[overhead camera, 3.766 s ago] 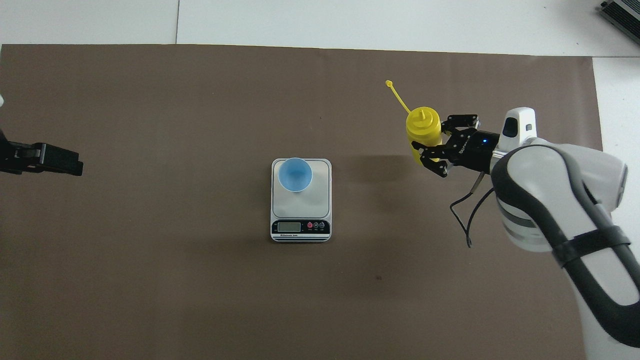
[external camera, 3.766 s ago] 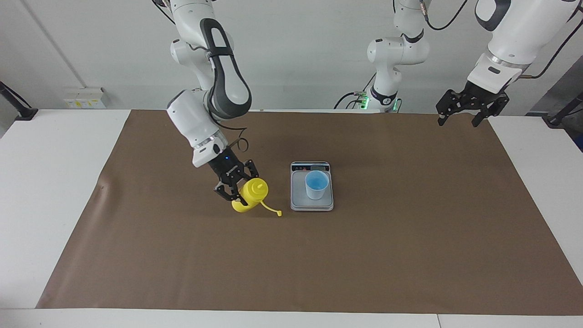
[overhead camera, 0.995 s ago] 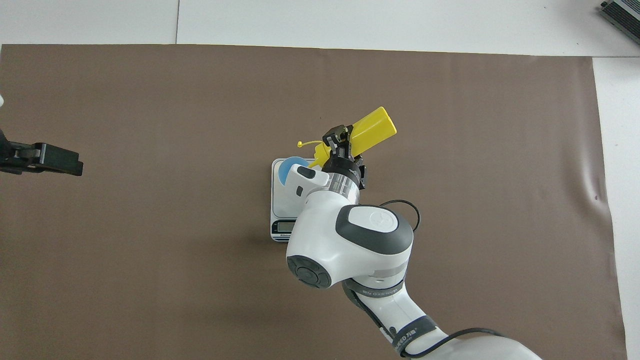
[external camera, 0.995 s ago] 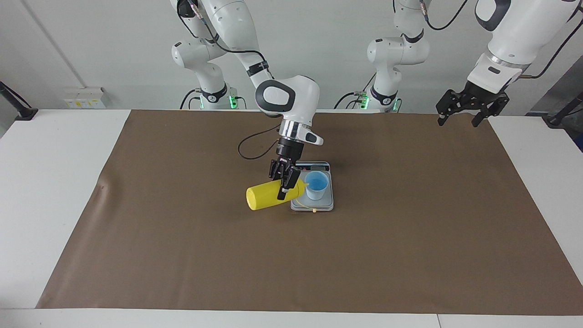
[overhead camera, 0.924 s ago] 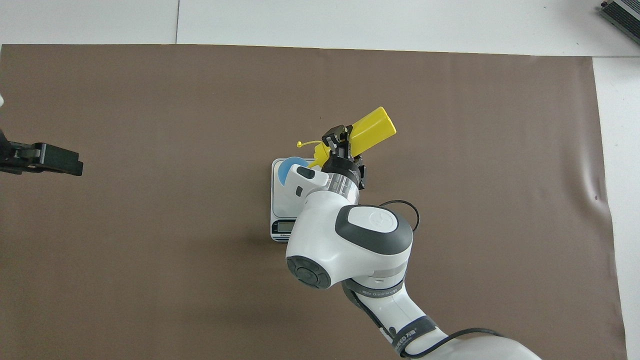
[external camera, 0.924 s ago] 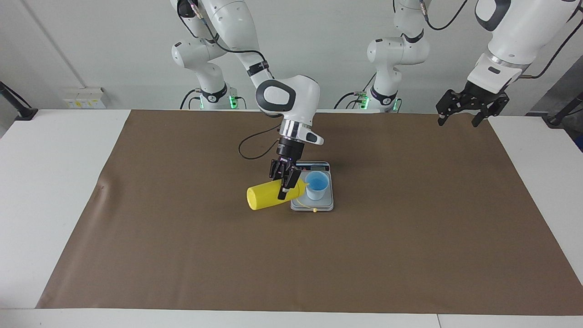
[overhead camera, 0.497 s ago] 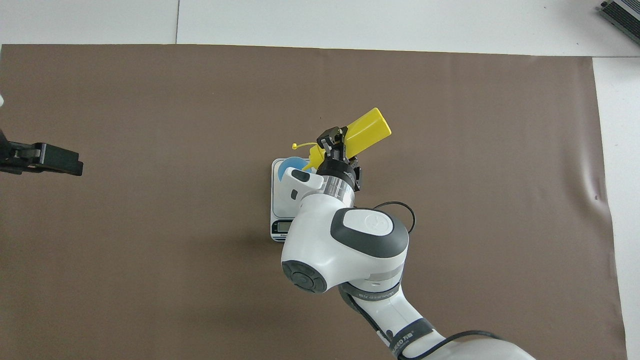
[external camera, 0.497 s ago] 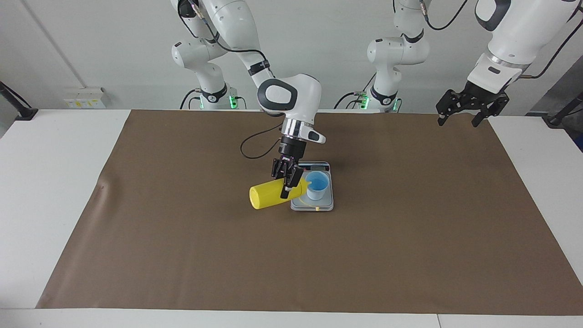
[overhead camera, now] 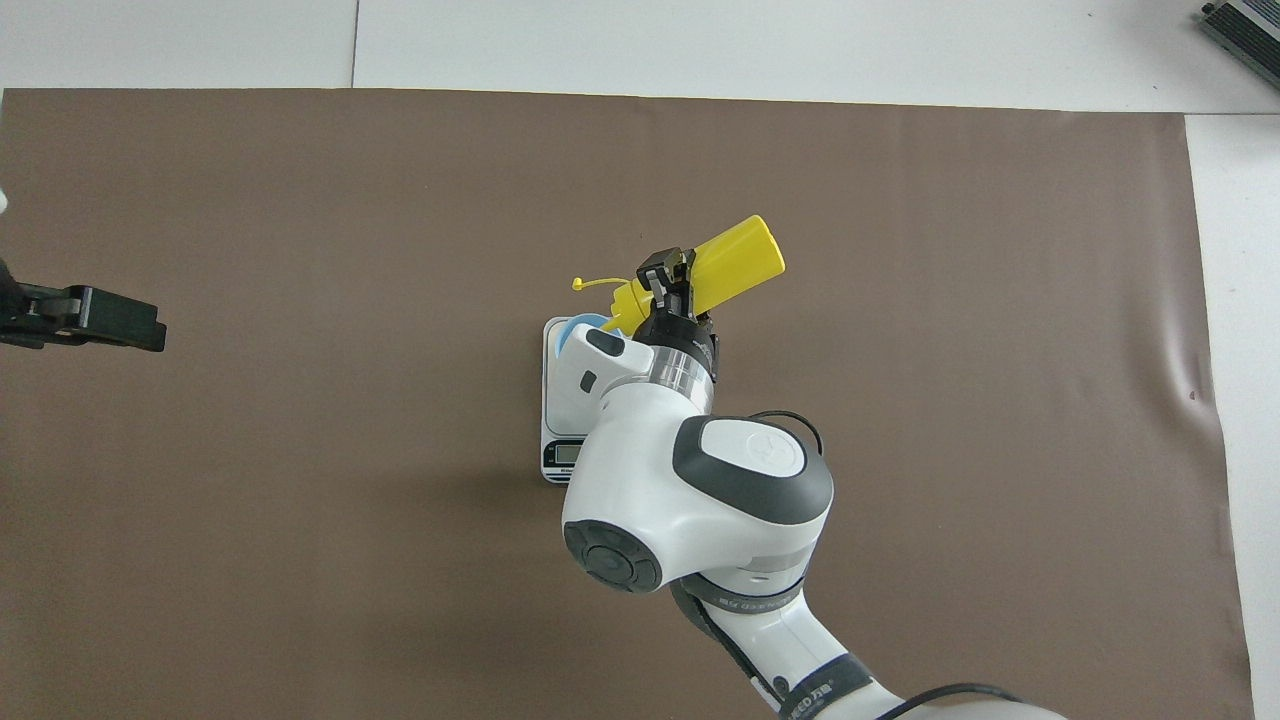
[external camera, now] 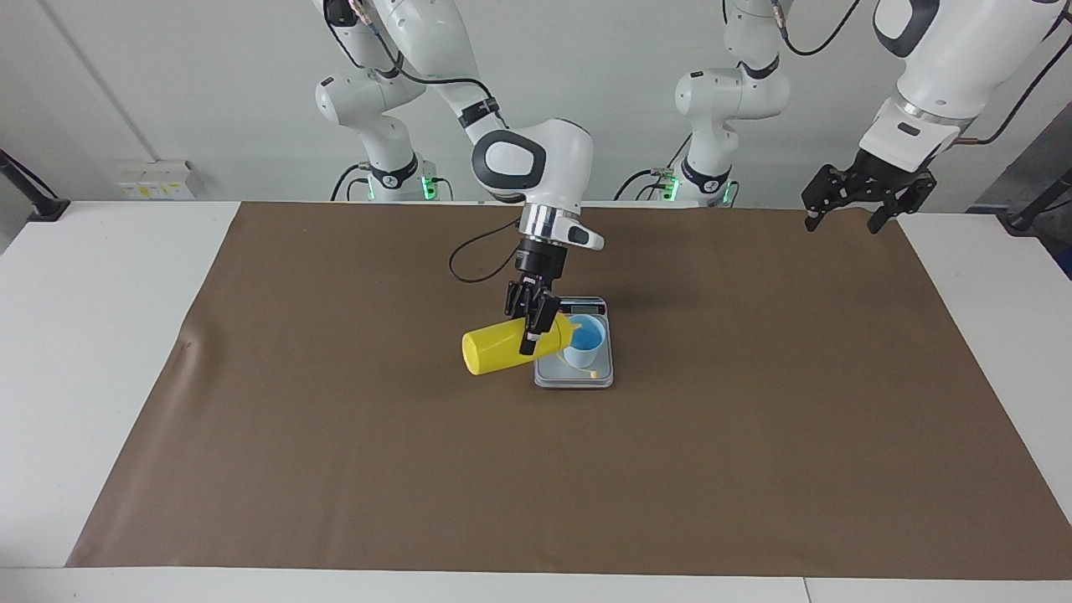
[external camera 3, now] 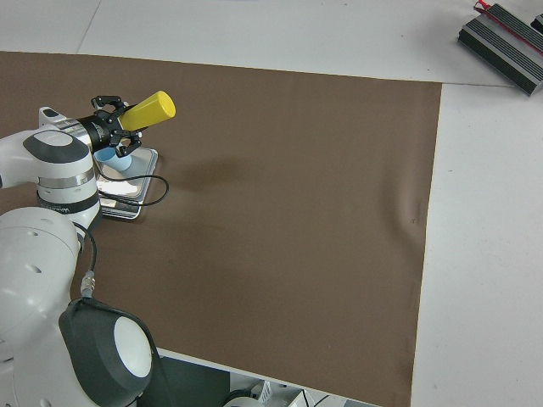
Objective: Pour seasoning into cup on scale with both arms
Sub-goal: 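Tilt the yellow bottle over the cup with the right gripper, then turn the bottle upright and carry it back to its spot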
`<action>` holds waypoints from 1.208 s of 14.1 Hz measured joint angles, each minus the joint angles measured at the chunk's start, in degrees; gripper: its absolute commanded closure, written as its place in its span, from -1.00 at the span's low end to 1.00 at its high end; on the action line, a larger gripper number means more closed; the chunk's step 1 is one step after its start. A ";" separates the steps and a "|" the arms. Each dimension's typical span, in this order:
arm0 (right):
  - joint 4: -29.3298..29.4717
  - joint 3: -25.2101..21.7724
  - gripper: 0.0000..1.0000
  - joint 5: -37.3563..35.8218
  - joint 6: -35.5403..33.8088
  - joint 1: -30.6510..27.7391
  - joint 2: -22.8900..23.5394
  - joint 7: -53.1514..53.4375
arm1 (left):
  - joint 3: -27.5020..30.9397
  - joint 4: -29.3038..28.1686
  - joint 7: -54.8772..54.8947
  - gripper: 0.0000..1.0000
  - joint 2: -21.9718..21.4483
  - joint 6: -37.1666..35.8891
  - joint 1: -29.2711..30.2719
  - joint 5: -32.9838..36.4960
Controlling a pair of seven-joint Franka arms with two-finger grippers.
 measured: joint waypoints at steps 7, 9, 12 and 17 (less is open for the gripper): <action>-0.07 -0.01 1.00 20.31 4.84 -7.43 -1.67 -3.45 | 0.00 0.00 0.00 -1.00 0.00 0.00 0.00 0.00; -0.30 0.00 1.00 28.29 6.82 -9.48 -1.69 -6.43 | 0.00 0.00 0.00 -1.00 0.00 0.00 0.00 0.00; -1.17 -0.05 1.00 43.31 9.79 -13.91 -1.69 -15.66 | 0.00 0.00 0.00 -1.00 0.00 0.00 0.00 0.00; -1.87 -0.12 1.00 69.63 10.01 -19.18 -1.72 -36.63 | 0.00 0.00 0.00 -1.00 0.00 0.00 0.00 0.00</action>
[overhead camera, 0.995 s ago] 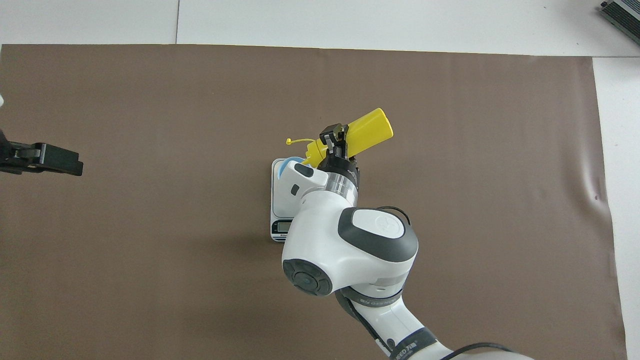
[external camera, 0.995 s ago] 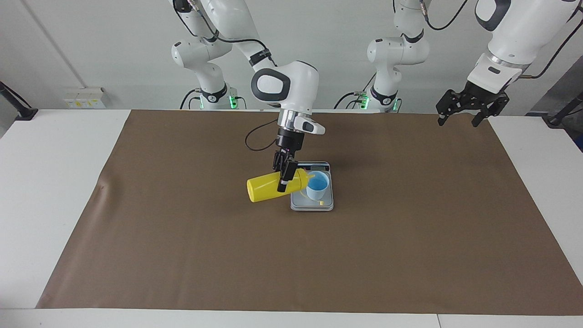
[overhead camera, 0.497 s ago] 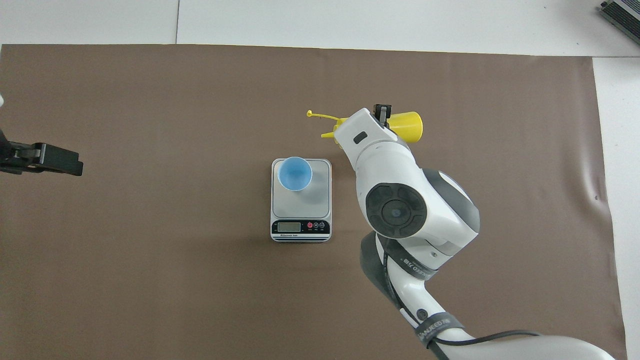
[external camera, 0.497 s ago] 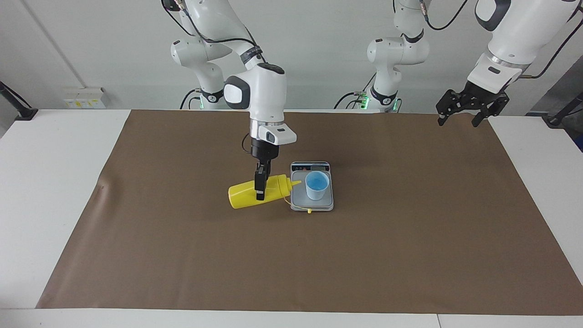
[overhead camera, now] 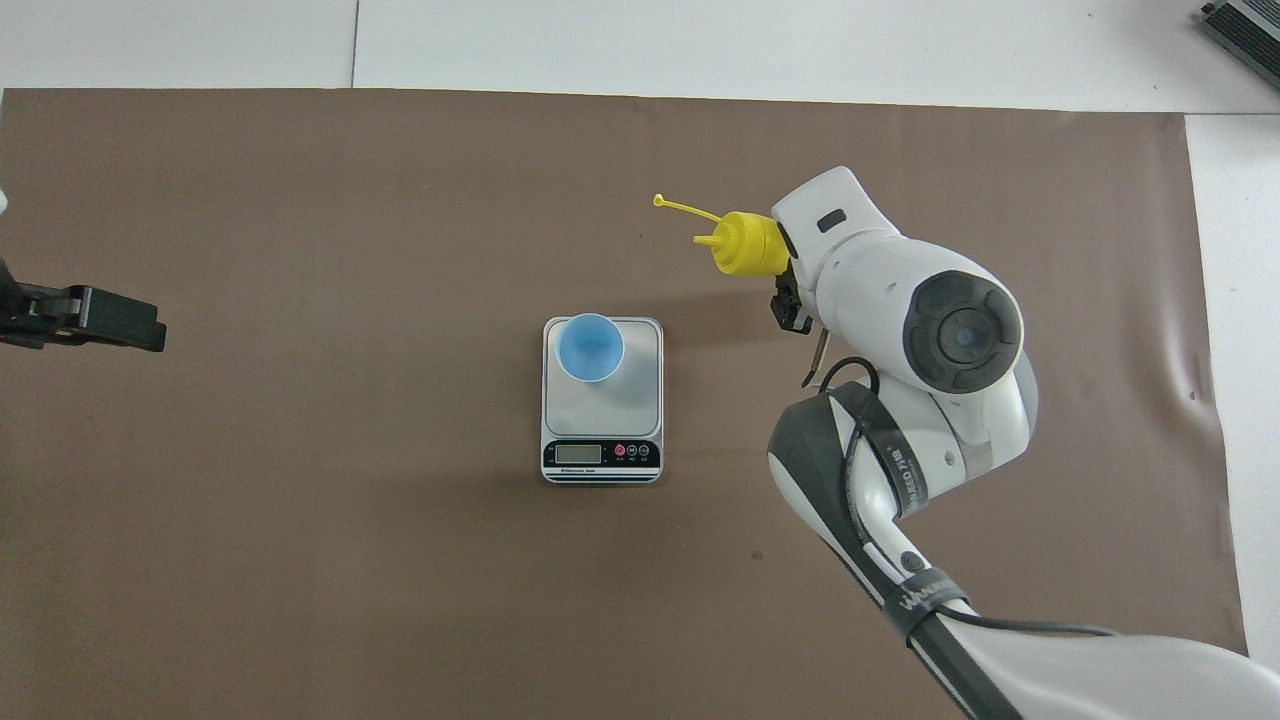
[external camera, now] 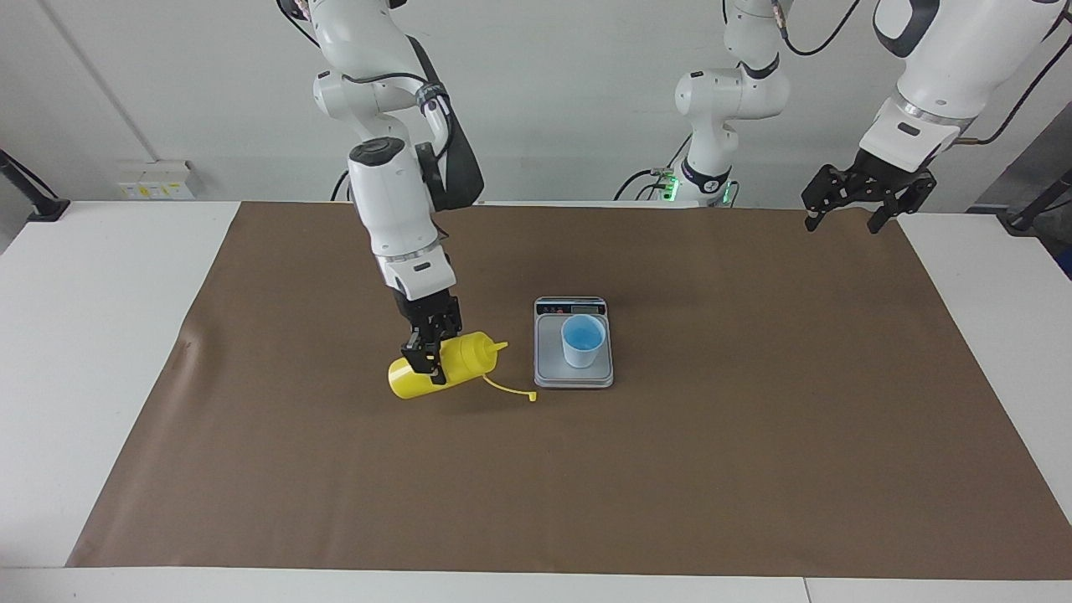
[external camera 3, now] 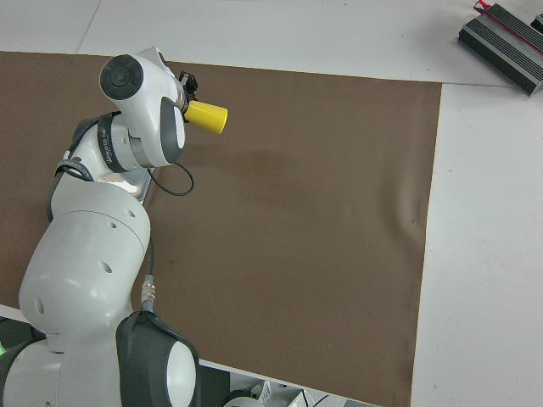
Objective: Pour seasoning into cup on scale with both arms
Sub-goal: 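Turn the bottle upright and carry it back to its spot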
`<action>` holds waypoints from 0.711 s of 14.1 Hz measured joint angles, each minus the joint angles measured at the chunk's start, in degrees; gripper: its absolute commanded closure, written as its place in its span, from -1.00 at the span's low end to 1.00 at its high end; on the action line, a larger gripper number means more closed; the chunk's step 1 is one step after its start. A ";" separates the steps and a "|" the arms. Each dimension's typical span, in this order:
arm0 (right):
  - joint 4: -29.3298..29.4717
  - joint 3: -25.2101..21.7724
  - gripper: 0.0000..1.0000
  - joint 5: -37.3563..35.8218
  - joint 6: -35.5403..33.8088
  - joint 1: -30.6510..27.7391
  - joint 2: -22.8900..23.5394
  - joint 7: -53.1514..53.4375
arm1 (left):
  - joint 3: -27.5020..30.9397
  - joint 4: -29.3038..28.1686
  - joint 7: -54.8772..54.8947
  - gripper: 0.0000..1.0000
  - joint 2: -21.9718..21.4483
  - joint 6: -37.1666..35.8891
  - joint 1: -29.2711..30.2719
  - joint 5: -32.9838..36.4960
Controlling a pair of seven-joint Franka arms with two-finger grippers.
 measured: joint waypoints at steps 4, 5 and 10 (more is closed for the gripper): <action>-1.00 -0.01 1.00 18.38 -1.86 -3.33 -0.09 -14.28 | 0.00 0.00 0.00 -1.00 0.00 0.00 0.00 0.00; -1.24 0.00 1.00 23.18 -3.10 -4.35 -0.15 -18.29 | 0.00 0.00 0.00 -1.00 0.00 0.00 0.00 0.00; -4.88 -0.02 1.00 44.73 -8.13 -9.99 -0.55 -37.10 | 0.00 0.00 0.00 -1.00 0.00 0.00 0.00 0.00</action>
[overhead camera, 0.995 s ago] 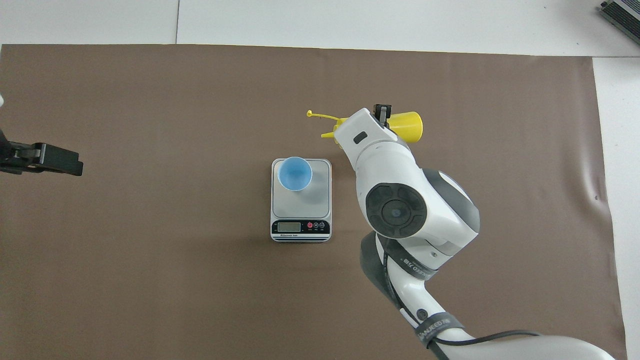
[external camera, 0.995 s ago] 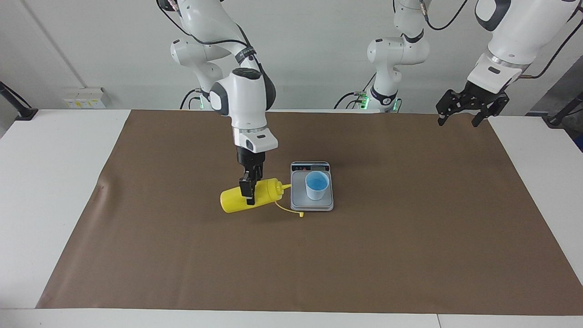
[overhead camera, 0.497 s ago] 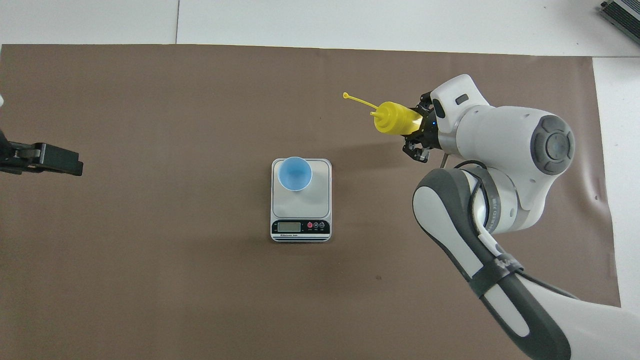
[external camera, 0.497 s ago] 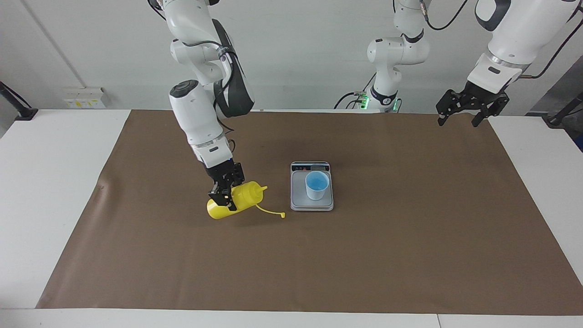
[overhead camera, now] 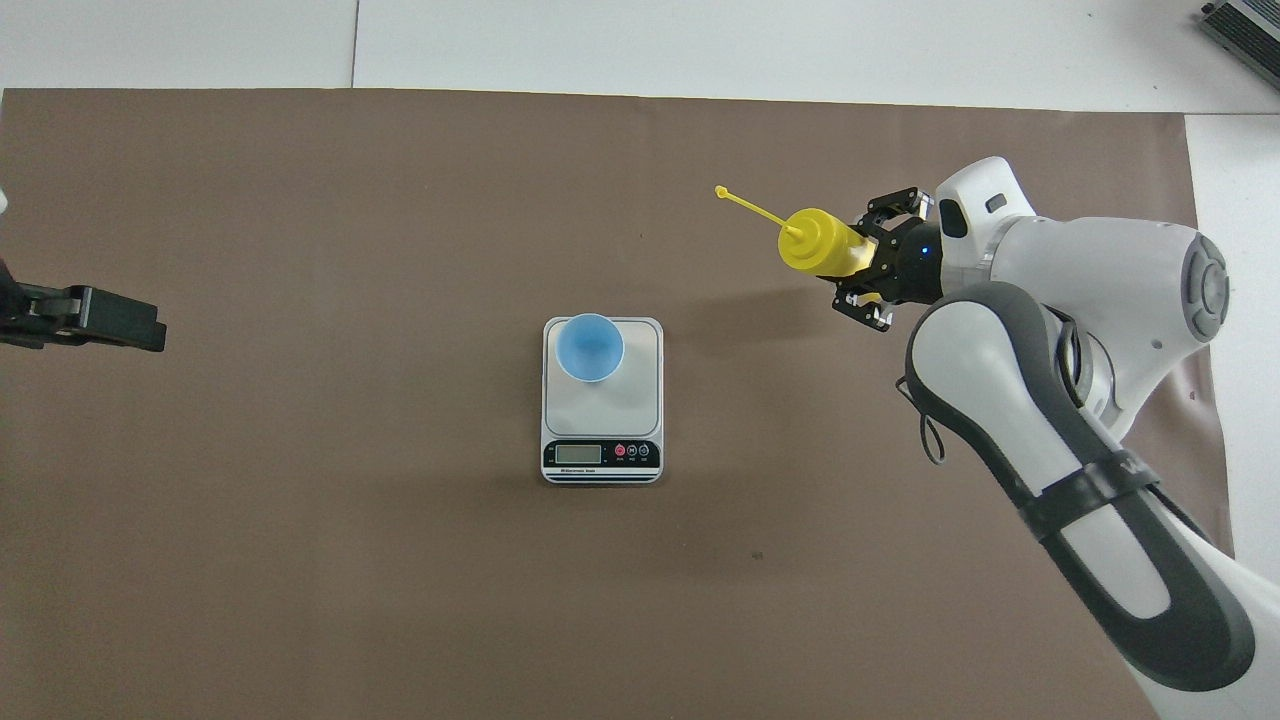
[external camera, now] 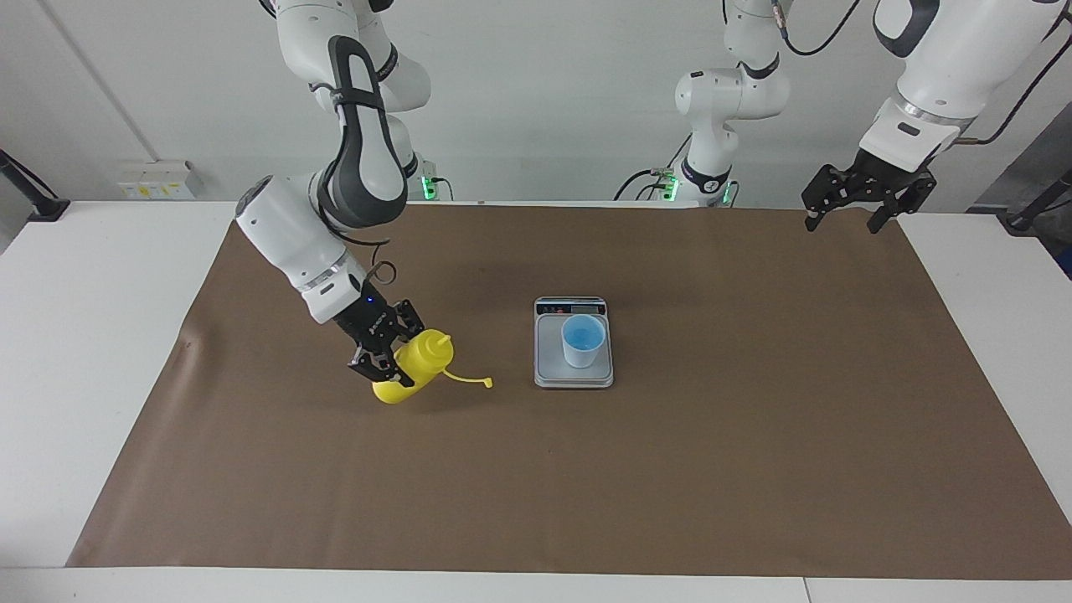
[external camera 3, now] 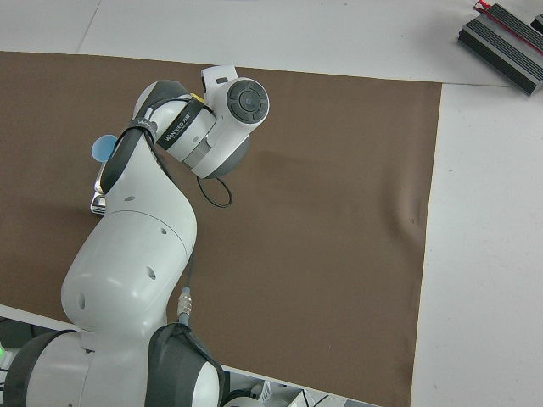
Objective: Pour seasoning into cup on scale with both arms
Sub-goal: 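Turn the bottle upright and carry it back to its spot, then lower the bottle onto the table and open the right gripper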
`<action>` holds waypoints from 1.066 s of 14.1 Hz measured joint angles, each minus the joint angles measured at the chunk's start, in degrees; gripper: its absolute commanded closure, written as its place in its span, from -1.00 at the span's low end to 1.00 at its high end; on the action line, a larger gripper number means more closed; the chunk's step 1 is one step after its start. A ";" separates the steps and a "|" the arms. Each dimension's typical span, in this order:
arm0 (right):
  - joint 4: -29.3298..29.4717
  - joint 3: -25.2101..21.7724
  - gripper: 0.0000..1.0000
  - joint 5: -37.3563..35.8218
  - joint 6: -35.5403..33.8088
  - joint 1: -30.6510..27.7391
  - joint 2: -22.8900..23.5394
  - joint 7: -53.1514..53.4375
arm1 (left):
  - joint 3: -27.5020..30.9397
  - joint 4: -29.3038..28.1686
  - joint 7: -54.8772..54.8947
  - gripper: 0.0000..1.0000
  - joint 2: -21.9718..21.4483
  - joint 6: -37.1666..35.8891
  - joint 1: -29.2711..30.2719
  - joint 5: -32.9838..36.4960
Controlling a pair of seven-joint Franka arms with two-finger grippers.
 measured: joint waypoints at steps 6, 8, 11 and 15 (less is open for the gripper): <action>-7.23 -0.08 1.00 18.86 -12.76 -10.27 -1.24 -15.76 | 0.00 0.00 0.00 -1.00 0.00 0.00 0.00 0.00; -8.88 -0.10 1.00 20.06 -17.01 -13.87 -1.64 -19.01 | 0.00 0.00 0.00 -1.00 0.00 0.00 0.00 0.00; -11.23 -0.11 -0.98 23.93 -19.48 -16.31 -1.63 -23.79 | 0.00 0.00 0.00 -1.00 0.00 0.00 0.00 0.00; -13.88 0.17 -1.00 29.07 -21.08 -16.31 -0.83 -28.54 | 0.00 0.00 0.00 -1.00 0.00 0.00 0.00 0.00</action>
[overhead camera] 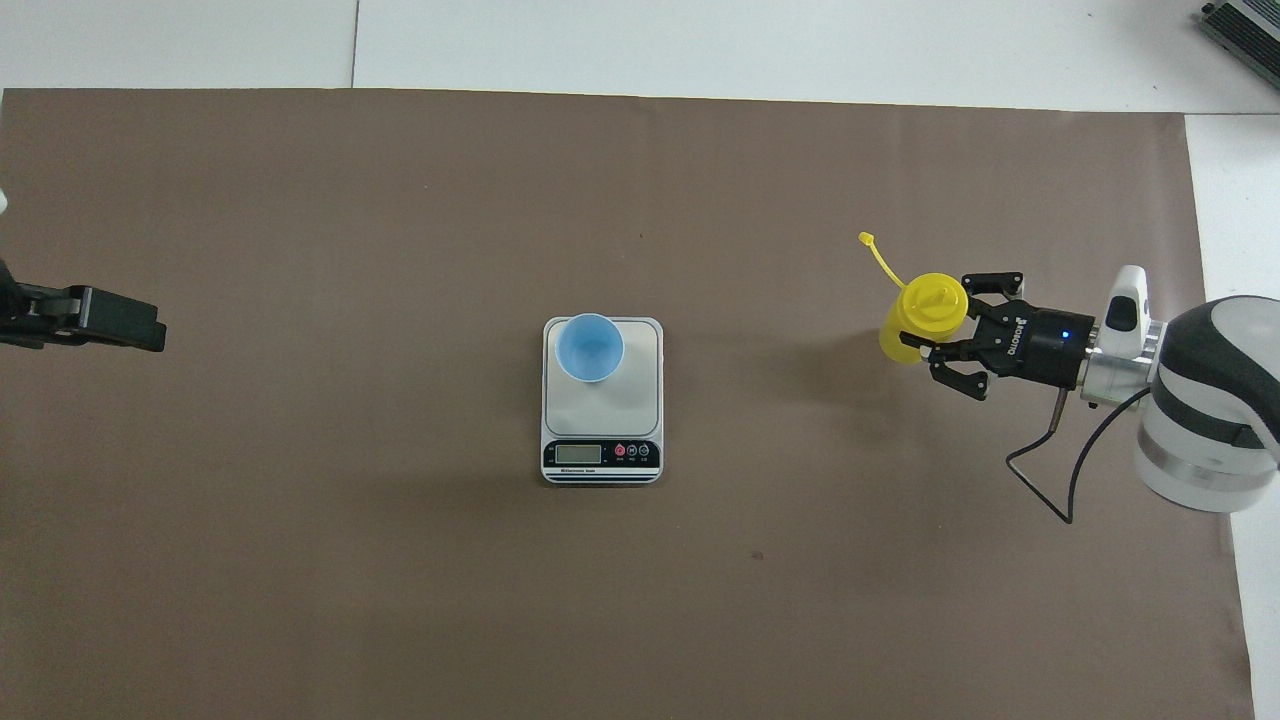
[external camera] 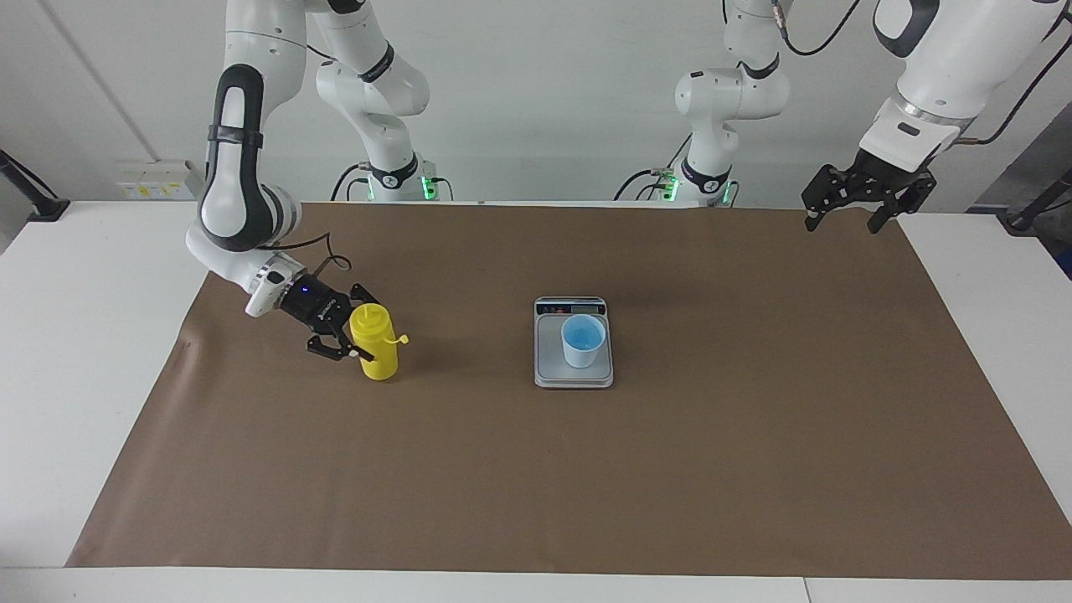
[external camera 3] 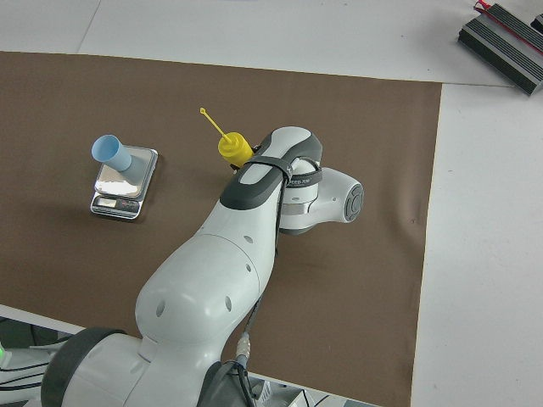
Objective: Pour seasoning into cup on scale with both arms
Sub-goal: 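Lower the bottle onto the table and open the right gripper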
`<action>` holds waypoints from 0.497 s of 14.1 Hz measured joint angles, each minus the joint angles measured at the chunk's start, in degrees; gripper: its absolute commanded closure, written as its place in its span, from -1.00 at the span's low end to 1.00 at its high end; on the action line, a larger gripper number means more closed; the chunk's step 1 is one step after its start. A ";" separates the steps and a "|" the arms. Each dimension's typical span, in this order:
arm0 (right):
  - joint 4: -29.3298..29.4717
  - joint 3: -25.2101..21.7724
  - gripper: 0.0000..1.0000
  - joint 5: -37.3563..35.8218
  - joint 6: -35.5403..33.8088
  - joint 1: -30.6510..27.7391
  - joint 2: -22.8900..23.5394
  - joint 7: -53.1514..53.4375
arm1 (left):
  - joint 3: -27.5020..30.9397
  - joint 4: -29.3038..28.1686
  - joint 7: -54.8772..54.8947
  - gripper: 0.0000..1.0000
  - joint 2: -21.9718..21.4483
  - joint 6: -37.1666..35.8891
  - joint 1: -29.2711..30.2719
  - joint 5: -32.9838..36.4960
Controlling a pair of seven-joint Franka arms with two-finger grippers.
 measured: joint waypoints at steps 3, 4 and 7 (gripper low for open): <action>0.03 -0.03 -1.00 0.38 -1.72 -0.57 -0.02 -0.02 | 0.00 0.00 0.00 -1.00 0.00 0.00 0.00 0.00; 0.04 -0.07 -1.00 0.46 -2.23 -1.00 -0.04 -0.02 | 0.00 0.00 0.00 -1.00 0.00 0.00 0.00 0.00; 0.05 -0.20 -1.00 0.20 -3.21 -2.97 -0.19 -0.61 | 0.00 0.00 0.00 -1.00 0.00 0.00 0.00 0.00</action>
